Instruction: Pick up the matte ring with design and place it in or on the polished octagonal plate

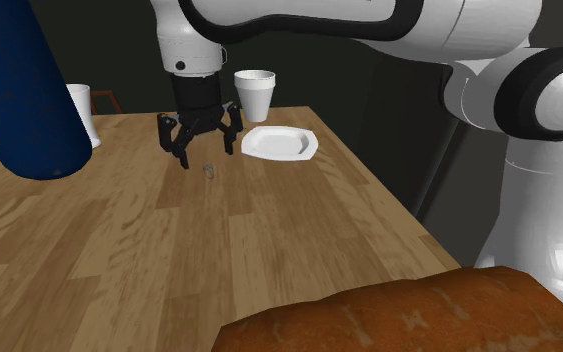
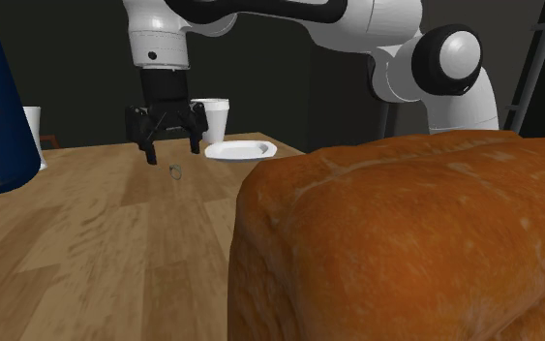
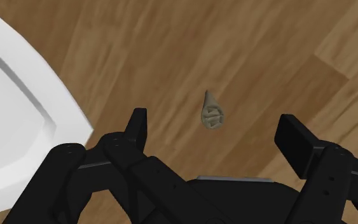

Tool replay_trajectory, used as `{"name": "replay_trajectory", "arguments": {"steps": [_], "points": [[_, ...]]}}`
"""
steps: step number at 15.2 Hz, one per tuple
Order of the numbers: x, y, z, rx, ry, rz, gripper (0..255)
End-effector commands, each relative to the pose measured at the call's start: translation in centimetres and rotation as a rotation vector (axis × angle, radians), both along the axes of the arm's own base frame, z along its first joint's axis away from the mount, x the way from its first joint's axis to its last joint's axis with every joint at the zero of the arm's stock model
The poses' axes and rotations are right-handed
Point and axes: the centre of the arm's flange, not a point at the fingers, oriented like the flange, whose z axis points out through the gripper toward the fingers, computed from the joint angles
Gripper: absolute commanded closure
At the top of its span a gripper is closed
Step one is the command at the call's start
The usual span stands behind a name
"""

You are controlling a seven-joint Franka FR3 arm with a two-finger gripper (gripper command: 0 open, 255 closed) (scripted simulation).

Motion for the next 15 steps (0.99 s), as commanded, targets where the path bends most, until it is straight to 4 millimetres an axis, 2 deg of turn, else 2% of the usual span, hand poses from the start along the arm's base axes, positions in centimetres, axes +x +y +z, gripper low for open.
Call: {"name": "replay_trajectory", "arguments": {"steps": [1,6,13,14,15], "points": [[0.1,0.3,-1.0,0.0,-0.002,-0.001,0],[0.1,0.3,-3.4,0.0,-0.002,-0.001,0],[0.1,0.3,-3.4,0.0,-0.002,-0.001,0],[0.1,0.3,-3.4,0.0,-0.002,-0.001,255],[0.1,0.3,-3.4,0.0,-0.002,-0.001,255]]}}
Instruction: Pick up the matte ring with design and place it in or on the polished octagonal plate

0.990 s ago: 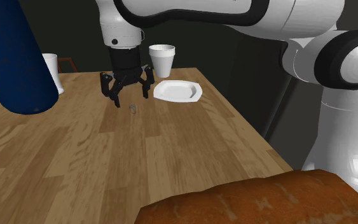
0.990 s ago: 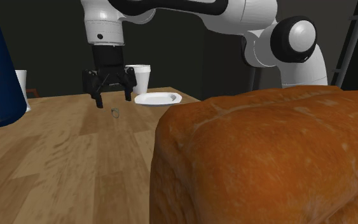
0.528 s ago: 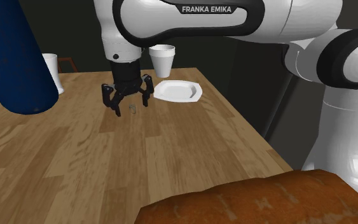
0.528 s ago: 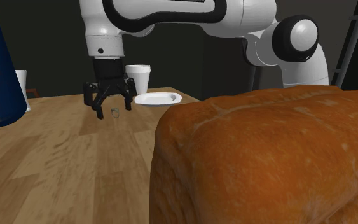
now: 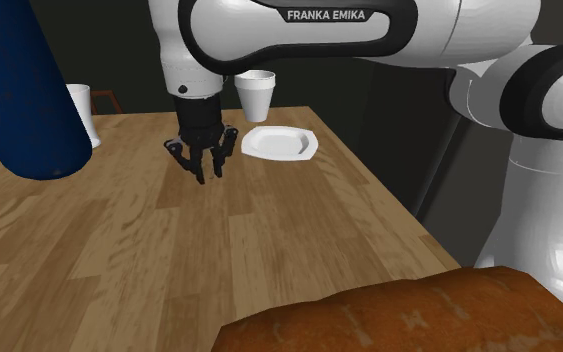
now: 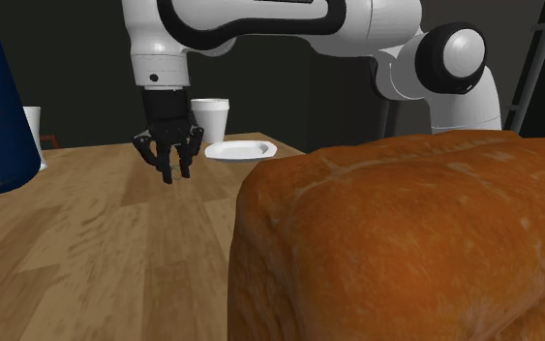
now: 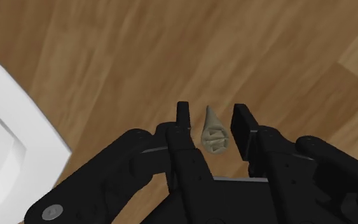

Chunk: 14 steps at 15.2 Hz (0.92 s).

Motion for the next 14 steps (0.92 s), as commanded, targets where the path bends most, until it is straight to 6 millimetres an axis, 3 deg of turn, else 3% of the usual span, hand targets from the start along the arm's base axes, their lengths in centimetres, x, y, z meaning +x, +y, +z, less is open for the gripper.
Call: {"name": "replay_trajectory", "arguments": {"steps": [1,8,14], "points": [[0.0,0.0,-0.2,-0.001,0.003,0.0,255],[0.0,0.0,-0.2,-0.001,0.003,0.0,255],[0.0,0.0,3.0,-0.001,0.003,0.0,255]]}}
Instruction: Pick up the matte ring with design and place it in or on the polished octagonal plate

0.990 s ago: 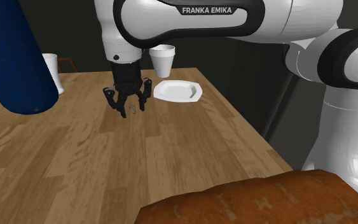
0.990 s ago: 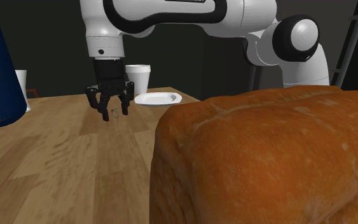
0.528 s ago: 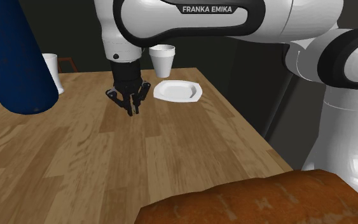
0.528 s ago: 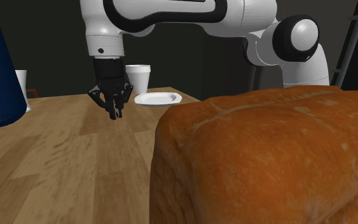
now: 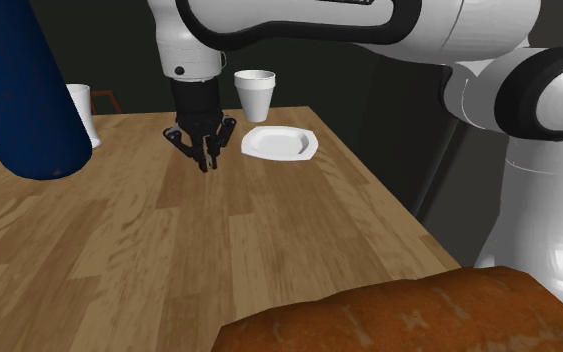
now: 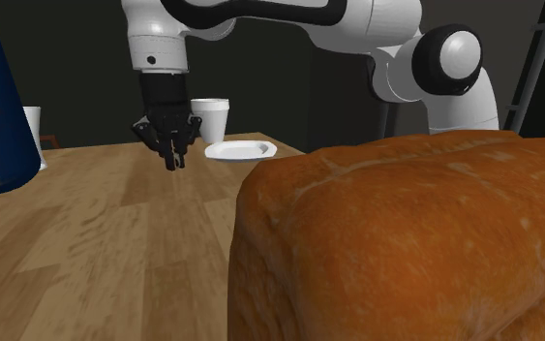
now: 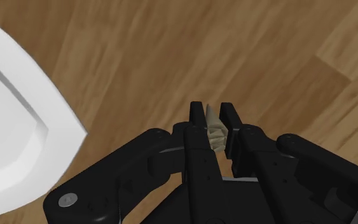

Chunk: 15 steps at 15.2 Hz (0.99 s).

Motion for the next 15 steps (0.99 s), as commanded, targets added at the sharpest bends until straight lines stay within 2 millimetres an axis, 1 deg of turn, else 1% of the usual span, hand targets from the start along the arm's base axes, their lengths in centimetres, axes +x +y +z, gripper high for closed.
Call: {"name": "replay_trajectory", "arguments": {"steps": [1,11,15], "points": [[0.1,0.0,0.9,0.0,0.0,0.0,255],[0.1,0.0,6.2,0.0,0.0,0.0,255],[-1.2,-5.1,6.2,0.0,0.0,0.0,255]]}}
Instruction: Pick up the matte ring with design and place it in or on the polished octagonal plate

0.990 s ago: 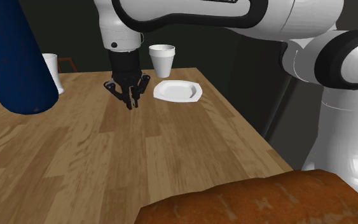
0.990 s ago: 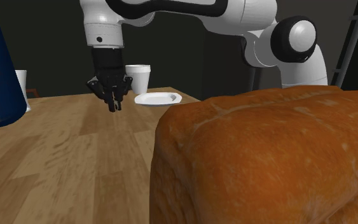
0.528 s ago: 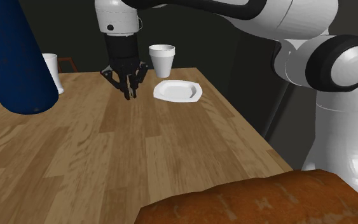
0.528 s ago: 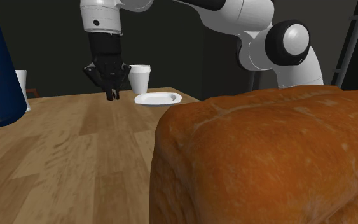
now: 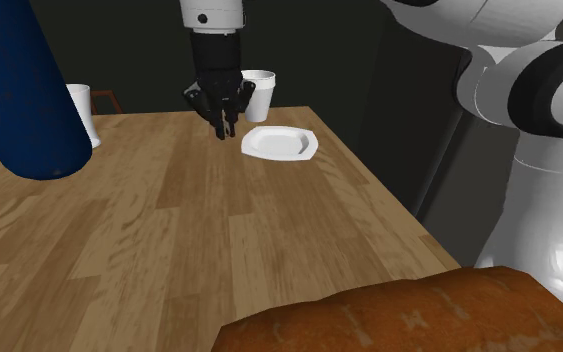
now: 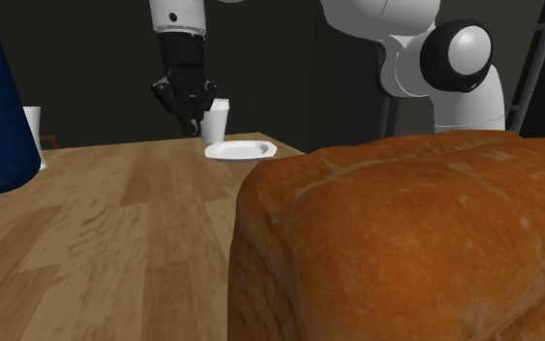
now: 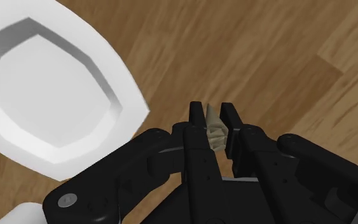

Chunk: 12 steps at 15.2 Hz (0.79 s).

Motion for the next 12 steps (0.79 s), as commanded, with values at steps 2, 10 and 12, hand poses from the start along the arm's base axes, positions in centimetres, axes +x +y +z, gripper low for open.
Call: {"name": "replay_trajectory", "arguments": {"steps": [2,10,12], "points": [[-1.0,-3.6,-0.2,0.001,0.001,0.0,255],[-3.6,-13.8,-0.3,0.001,0.001,0.0,255],[-4.3,-16.4,-0.3,0.001,0.001,0.0,255]]}}
